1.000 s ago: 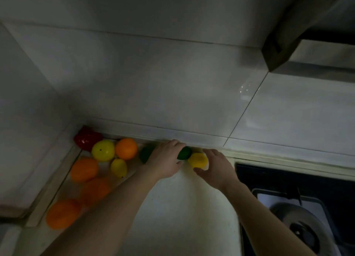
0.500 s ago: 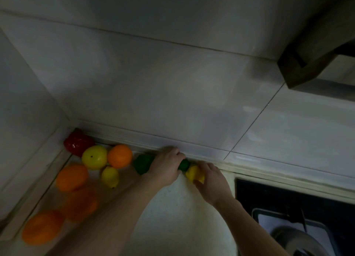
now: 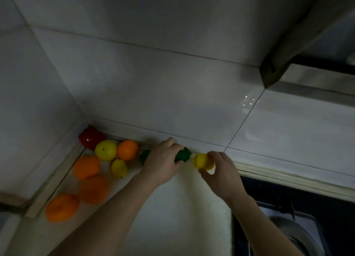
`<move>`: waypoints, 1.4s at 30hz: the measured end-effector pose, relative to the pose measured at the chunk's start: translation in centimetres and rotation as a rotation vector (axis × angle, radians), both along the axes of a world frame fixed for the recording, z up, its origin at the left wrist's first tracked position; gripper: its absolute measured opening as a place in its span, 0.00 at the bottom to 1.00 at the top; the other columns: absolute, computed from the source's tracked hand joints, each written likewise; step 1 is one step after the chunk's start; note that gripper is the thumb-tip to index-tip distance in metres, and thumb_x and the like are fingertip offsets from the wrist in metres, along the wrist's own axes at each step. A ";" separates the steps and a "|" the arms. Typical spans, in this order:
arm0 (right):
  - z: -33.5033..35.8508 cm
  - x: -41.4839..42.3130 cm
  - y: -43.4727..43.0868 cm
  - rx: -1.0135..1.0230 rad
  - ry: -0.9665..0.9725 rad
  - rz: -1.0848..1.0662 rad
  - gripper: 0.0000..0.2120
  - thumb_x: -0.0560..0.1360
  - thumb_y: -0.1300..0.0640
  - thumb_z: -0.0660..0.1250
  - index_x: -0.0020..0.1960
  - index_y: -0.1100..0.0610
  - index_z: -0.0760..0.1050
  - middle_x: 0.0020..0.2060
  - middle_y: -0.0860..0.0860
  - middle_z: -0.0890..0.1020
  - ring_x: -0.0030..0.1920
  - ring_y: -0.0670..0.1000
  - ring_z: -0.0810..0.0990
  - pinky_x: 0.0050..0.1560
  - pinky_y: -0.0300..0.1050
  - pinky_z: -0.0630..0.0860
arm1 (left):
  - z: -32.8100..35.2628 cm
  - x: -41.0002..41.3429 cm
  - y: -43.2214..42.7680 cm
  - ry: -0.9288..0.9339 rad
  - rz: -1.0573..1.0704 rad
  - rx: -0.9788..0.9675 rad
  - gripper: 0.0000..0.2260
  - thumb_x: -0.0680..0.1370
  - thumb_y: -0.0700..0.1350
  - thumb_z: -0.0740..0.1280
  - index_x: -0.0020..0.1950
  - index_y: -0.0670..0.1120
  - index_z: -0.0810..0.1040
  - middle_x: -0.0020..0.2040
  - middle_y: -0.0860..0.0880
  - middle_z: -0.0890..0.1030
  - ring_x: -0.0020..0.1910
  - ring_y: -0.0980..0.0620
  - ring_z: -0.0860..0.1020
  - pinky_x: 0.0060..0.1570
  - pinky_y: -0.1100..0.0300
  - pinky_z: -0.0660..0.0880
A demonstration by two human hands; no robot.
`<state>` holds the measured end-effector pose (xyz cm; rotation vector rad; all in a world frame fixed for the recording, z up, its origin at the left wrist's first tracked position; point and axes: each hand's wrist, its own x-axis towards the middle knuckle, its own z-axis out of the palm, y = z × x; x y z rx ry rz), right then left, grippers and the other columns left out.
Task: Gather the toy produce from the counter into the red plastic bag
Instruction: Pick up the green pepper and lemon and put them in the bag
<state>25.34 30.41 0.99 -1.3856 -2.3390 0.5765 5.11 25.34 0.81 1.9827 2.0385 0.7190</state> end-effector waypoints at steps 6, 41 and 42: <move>5.2 2.5 -2.9 0.095 0.086 0.016 0.23 0.68 0.50 0.75 0.60 0.51 0.71 0.51 0.48 0.75 0.49 0.48 0.73 0.47 0.42 0.70 | 4.5 2.0 -5.0 -0.058 0.051 0.172 0.18 0.73 0.46 0.73 0.61 0.47 0.78 0.54 0.52 0.74 0.49 0.53 0.75 0.47 0.53 0.77; 18.9 12.3 -28.1 0.251 0.249 -0.048 0.26 0.68 0.49 0.74 0.63 0.51 0.71 0.54 0.47 0.74 0.51 0.46 0.73 0.48 0.42 0.72 | 18.1 10.5 -30.3 -0.210 0.134 0.531 0.17 0.68 0.41 0.77 0.56 0.46 0.81 0.52 0.55 0.74 0.51 0.54 0.76 0.52 0.54 0.78; 19.1 12.7 -28.5 0.255 0.250 -0.058 0.25 0.68 0.49 0.74 0.62 0.51 0.71 0.54 0.47 0.75 0.51 0.47 0.73 0.49 0.44 0.74 | 18.1 10.8 -30.6 -0.216 0.119 0.538 0.17 0.68 0.40 0.77 0.56 0.46 0.81 0.52 0.55 0.74 0.51 0.54 0.76 0.51 0.53 0.78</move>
